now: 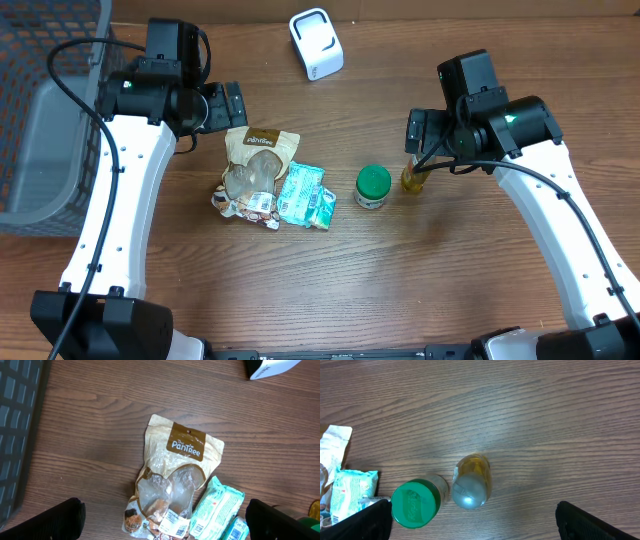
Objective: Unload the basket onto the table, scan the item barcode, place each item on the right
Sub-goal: 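Open the right gripper and move it back down over the Vim bottle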
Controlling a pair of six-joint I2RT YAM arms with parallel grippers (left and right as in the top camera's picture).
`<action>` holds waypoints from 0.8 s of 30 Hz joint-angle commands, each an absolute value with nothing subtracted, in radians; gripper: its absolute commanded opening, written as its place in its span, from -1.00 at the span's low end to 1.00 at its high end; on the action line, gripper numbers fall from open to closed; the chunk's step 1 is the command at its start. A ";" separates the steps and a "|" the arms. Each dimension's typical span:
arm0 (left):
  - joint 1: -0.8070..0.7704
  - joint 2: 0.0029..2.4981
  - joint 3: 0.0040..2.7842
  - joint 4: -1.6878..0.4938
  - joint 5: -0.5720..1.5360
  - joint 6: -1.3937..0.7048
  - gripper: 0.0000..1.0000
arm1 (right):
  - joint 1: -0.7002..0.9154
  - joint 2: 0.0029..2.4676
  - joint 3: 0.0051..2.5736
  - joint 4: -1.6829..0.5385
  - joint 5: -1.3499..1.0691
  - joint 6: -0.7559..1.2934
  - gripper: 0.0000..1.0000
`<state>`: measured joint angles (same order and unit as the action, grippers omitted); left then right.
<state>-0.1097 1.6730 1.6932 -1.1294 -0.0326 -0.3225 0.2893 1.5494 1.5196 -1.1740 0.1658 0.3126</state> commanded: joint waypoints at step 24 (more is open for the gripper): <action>-0.112 1.676 1.702 -1.126 -0.025 -0.329 0.99 | 0.284 1.603 1.419 -1.075 0.179 0.305 0.97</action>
